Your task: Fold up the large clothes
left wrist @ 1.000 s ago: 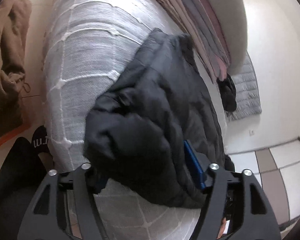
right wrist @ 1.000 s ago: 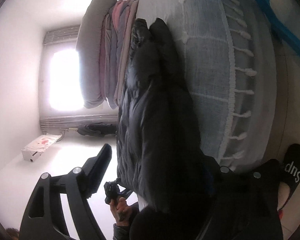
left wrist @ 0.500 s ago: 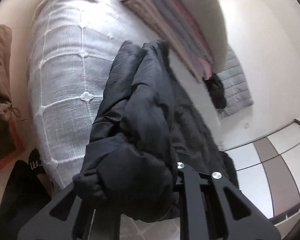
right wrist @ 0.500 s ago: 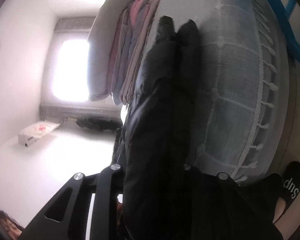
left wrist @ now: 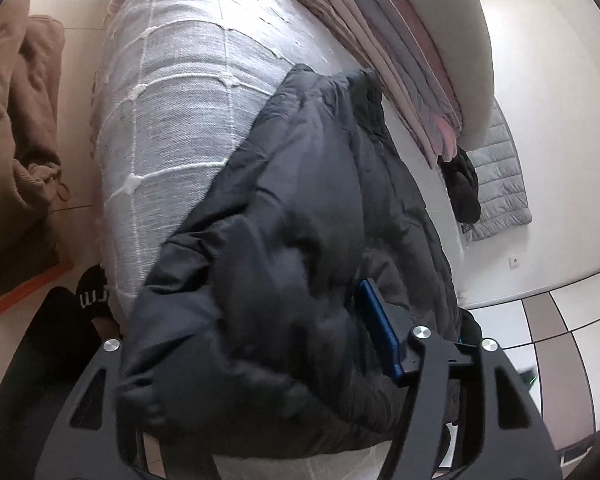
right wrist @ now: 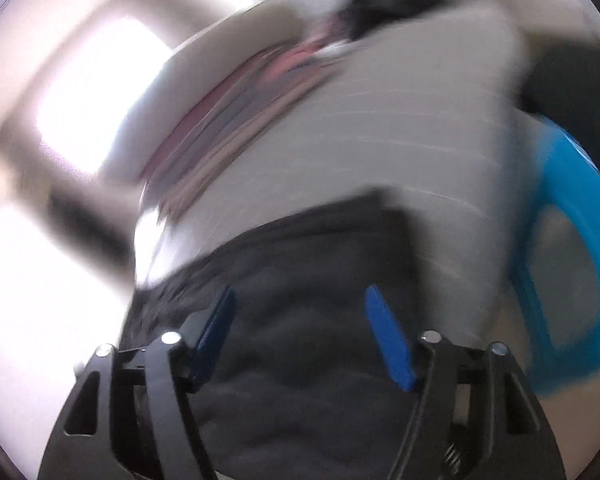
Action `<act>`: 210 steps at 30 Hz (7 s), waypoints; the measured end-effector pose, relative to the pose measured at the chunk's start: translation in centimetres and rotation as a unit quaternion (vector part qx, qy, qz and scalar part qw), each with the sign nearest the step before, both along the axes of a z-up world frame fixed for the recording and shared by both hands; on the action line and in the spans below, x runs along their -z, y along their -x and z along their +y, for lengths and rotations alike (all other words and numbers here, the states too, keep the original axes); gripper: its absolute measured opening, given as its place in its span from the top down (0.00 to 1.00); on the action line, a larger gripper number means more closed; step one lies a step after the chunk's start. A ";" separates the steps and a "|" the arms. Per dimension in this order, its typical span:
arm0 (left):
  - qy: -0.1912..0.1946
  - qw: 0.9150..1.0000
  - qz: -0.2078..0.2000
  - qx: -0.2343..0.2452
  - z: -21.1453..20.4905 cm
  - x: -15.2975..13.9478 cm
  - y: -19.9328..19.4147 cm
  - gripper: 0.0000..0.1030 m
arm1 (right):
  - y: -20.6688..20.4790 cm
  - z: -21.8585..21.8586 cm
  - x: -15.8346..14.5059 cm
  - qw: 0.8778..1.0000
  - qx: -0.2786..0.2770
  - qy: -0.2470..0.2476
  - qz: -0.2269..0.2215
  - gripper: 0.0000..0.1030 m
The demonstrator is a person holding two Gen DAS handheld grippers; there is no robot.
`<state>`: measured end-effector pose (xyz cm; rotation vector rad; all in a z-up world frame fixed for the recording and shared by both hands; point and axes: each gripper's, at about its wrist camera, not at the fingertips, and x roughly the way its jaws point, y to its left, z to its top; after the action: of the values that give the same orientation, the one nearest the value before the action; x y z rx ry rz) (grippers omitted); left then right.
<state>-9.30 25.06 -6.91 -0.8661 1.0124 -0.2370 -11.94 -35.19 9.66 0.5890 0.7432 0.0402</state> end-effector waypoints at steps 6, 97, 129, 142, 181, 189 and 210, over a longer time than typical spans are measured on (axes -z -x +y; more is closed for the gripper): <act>-0.005 1.000 0.001 -0.008 -0.2 -0.2 -0.5 0.40 | -14.9 14.6 2.4 0.974 -0.167 0.125 0.082 0.36; 0.023 0.997 0.026 -0.071 4.3 1.4 0.6 0.23 | 5.7 -1.3 1.5 0.997 0.055 -0.018 0.040 0.37; -0.089 0.995 -0.003 -0.055 2.5 -0.4 1.4 0.22 | -14.8 29.2 5.5 0.931 -0.232 0.257 0.118 0.07; -0.054 0.997 0.003 -0.057 2.7 0.2 0.7 0.23 | -22.3 27.4 8.2 0.932 -0.186 0.251 0.186 0.06; -0.095 0.990 -0.091 -0.043 -0.6 -5.4 2.4 0.87 | -2.9 25.7 7.3 0.926 -0.177 0.316 0.104 0.05; -0.130 0.980 -0.145 -0.033 -3.1 -9.9 3.9 0.88 | -1.9 25.0 5.7 0.936 -0.159 0.301 0.094 0.05; -0.312 0.852 -0.286 0.309 -38.6 -15.1 7.6 0.88 | 6.1 -1.5 2.0 0.932 -0.090 -0.345 -0.066 0.05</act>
<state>-16.93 -13.58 8.18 0.1623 0.6950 -0.6292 -18.02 -36.69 7.61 1.1734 0.6417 0.5241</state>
